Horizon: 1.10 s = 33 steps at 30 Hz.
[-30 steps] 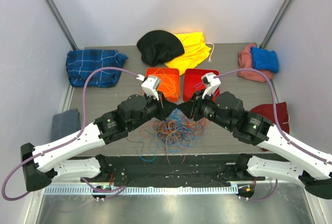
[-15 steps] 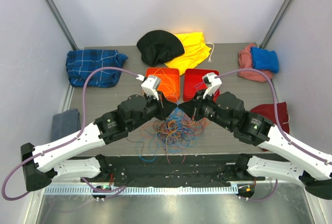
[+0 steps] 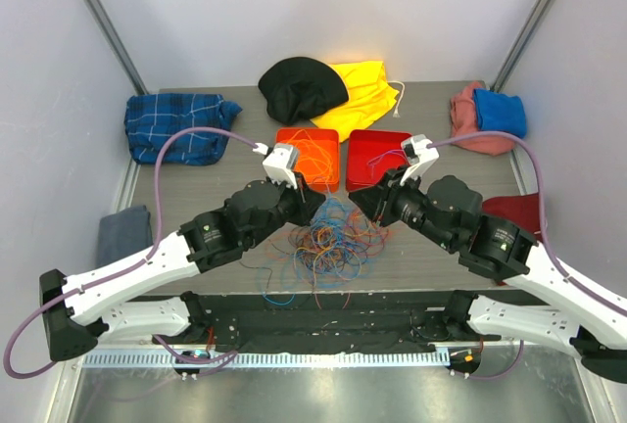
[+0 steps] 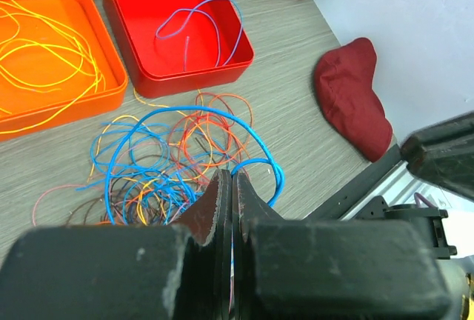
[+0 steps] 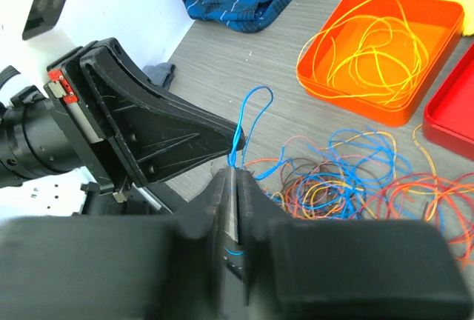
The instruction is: Untangle the cables
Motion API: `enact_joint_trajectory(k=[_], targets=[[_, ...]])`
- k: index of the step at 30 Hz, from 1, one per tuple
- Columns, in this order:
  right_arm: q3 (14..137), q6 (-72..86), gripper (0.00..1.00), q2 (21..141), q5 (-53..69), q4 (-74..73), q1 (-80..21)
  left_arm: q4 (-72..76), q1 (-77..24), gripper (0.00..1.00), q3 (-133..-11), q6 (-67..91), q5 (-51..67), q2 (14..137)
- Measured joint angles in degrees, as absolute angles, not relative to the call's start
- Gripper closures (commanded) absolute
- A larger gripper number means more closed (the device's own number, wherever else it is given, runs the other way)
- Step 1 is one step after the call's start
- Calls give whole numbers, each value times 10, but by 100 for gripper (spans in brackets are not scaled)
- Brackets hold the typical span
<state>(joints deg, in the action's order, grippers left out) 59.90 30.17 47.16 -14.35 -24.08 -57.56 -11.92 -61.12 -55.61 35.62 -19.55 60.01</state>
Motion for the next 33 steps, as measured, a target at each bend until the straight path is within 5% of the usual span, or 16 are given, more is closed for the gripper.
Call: enact_joint_trajectory(k=[6, 33], targets=[[599, 303, 59, 486, -138, -241, -576, -119, -611, 100, -556, 359, -189, 602], [592, 303, 67, 530, -121, -217, -576, -113, -618, 100, -561, 371, -154, 621]])
